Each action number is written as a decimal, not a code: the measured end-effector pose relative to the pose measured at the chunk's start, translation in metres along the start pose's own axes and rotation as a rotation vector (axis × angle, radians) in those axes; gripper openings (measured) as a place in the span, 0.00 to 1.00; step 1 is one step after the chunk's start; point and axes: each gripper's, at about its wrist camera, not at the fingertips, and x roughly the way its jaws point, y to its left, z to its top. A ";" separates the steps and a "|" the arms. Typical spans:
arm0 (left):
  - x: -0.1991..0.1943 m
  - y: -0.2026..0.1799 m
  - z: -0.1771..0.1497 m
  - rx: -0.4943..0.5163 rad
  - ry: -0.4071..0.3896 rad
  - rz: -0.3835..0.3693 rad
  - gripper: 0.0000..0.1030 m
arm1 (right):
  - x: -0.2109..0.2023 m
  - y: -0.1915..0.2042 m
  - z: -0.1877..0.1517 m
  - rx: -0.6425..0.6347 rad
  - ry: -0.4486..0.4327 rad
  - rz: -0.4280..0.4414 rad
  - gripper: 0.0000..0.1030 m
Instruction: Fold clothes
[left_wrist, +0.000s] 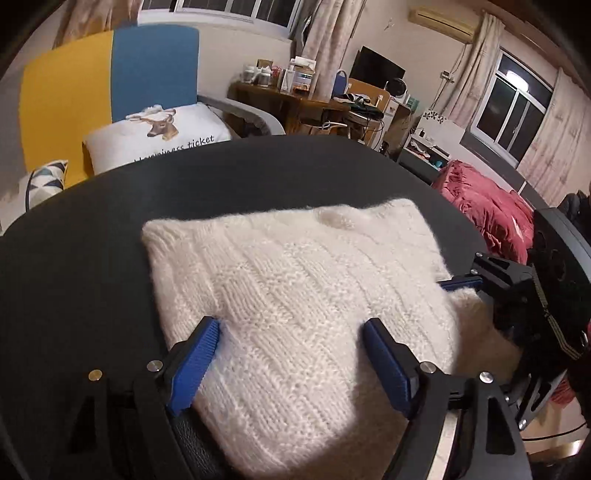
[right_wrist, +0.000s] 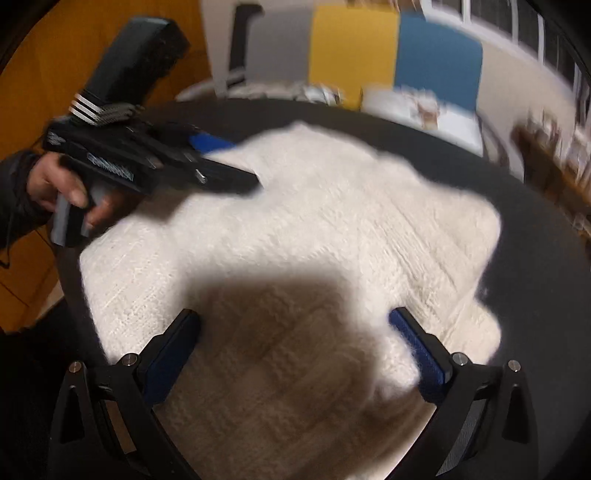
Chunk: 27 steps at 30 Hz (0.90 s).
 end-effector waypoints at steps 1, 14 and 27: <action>-0.005 0.003 0.003 -0.013 -0.016 -0.013 0.78 | -0.002 -0.003 0.001 0.009 -0.001 0.015 1.00; 0.050 0.017 0.046 -0.036 0.120 0.025 0.80 | 0.017 -0.054 0.050 -0.039 0.054 0.105 1.00; -0.012 0.081 0.010 -0.307 0.025 -0.086 0.78 | -0.065 -0.099 -0.014 0.393 -0.067 0.261 1.00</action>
